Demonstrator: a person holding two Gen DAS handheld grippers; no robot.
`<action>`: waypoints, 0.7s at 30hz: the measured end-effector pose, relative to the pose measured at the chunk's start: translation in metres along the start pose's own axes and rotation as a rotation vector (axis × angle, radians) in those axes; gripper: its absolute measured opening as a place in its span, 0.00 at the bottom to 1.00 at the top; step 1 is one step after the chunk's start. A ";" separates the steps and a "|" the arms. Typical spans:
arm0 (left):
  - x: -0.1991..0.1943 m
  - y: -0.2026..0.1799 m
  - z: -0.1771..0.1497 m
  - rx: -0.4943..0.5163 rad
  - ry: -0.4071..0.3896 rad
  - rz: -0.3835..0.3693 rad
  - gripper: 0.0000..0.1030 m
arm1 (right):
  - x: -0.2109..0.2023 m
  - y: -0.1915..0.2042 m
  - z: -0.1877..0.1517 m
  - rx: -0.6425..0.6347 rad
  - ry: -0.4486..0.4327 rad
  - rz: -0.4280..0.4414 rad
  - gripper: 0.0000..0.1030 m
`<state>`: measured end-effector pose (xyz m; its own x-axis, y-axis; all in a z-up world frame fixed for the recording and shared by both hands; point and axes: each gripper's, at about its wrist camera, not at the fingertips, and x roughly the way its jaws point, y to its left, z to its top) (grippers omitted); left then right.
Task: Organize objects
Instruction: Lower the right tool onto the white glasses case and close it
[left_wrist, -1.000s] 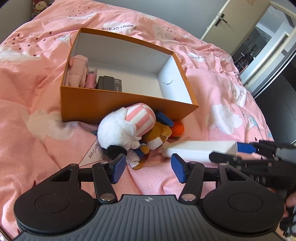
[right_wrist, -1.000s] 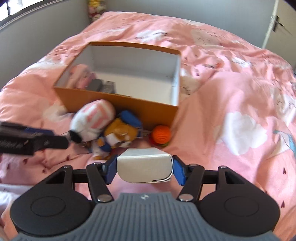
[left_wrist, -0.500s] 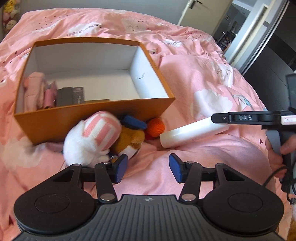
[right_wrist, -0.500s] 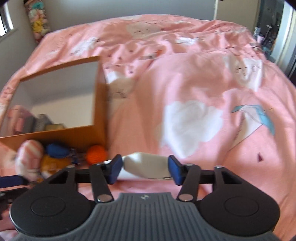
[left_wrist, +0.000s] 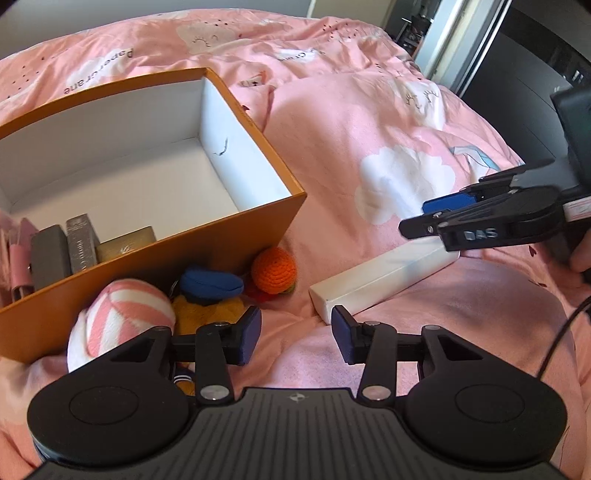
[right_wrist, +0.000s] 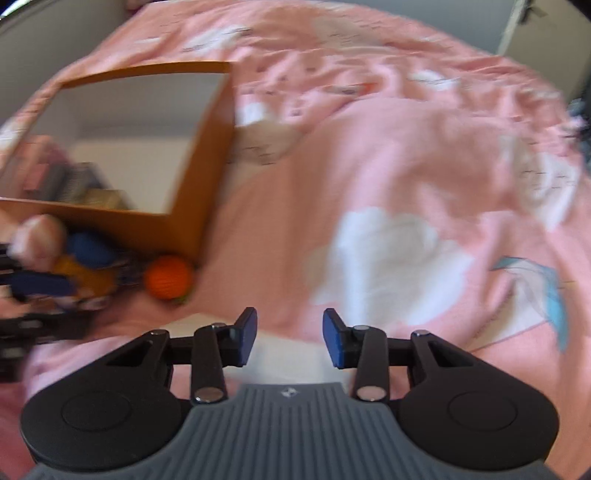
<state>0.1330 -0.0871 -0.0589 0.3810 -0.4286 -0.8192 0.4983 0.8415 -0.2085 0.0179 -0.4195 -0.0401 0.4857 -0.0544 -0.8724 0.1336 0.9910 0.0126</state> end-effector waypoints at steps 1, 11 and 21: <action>0.002 0.000 0.000 0.006 0.007 -0.004 0.50 | -0.003 0.005 0.000 -0.011 0.029 0.046 0.32; 0.018 -0.001 0.001 0.047 0.026 -0.031 0.50 | 0.041 0.017 -0.020 -0.046 0.294 0.044 0.21; 0.041 -0.015 0.004 0.235 -0.042 0.096 0.47 | 0.044 0.016 -0.014 -0.106 0.151 0.003 0.19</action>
<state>0.1441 -0.1186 -0.0876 0.4651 -0.3682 -0.8051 0.6241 0.7813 0.0032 0.0294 -0.4046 -0.0847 0.3495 -0.0399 -0.9361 0.0362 0.9989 -0.0291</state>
